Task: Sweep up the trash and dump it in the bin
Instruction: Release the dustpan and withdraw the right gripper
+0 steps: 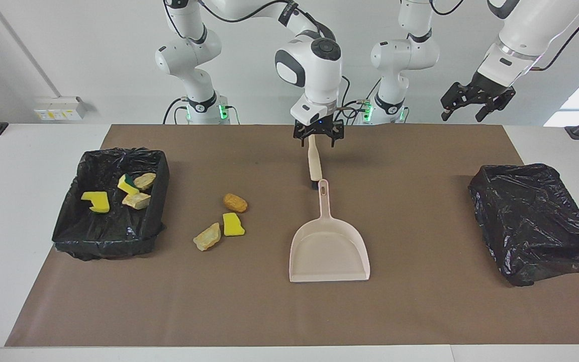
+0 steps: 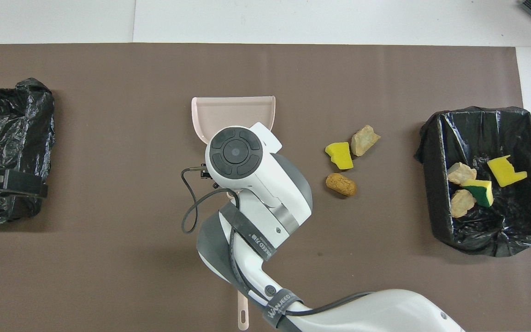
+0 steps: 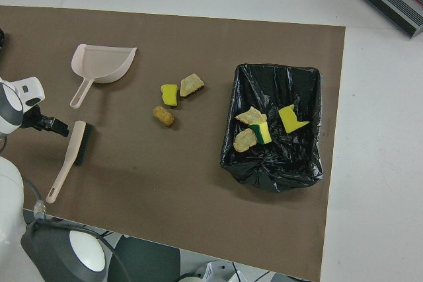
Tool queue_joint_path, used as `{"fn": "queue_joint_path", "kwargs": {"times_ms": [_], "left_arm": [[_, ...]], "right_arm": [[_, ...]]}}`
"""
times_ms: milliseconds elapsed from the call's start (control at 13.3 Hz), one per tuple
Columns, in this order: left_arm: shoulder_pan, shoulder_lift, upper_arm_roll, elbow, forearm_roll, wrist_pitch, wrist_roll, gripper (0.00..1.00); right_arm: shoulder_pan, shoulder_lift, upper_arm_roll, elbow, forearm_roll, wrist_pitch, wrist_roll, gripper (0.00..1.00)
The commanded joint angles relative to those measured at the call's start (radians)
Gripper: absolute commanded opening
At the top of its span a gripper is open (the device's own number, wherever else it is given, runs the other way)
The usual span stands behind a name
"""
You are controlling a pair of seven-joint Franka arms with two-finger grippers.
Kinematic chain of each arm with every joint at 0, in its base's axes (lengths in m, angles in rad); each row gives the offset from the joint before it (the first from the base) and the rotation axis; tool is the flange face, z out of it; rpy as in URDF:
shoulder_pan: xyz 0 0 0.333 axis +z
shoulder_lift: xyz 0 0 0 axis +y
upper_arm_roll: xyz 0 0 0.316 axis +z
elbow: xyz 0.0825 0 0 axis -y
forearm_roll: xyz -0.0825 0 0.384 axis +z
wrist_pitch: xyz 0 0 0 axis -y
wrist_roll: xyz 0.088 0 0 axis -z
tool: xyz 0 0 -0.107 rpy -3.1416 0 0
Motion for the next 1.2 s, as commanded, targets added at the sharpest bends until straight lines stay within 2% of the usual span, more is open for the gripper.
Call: {"fn": "queue_joint_path", "kwargs": {"times_ms": [0,150,376,602,677,1053,1128], "left_arm": [[0.015,-0.008,-0.012,-0.002,0.016,0.009,0.019,1.00],[0.015,-0.009,-0.012,-0.005,0.019,0.003,0.040,1.00],[0.005,0.003,-0.014,-0.007,0.037,0.026,0.032,1.00],[-0.043,0.062,-0.023,-0.014,0.035,0.148,-0.035,1.00],[-0.067,0.093,-0.023,-0.010,0.035,0.199,-0.075,1.00],[-0.176,0.220,-0.024,-0.007,-0.021,0.355,-0.228,1.00],[-0.204,0.239,-0.024,-0.016,-0.027,0.374,-0.254,1.00]], "right_arm": [[0.026,-0.127,-0.004,-0.195,0.047,0.050,0.016,1.00],[0.056,-0.172,-0.004,-0.290,0.091,0.123,0.028,1.00],[0.128,-0.157,-0.004,-0.383,0.093,0.262,0.091,1.00],[0.148,-0.140,-0.004,-0.398,0.093,0.280,0.085,1.00],[0.150,-0.137,-0.004,-0.398,0.093,0.280,0.074,0.95],[0.150,-0.115,-0.004,-0.392,0.093,0.280,0.053,0.46],[0.150,-0.111,-0.004,-0.389,0.093,0.280,0.053,0.34]]}}
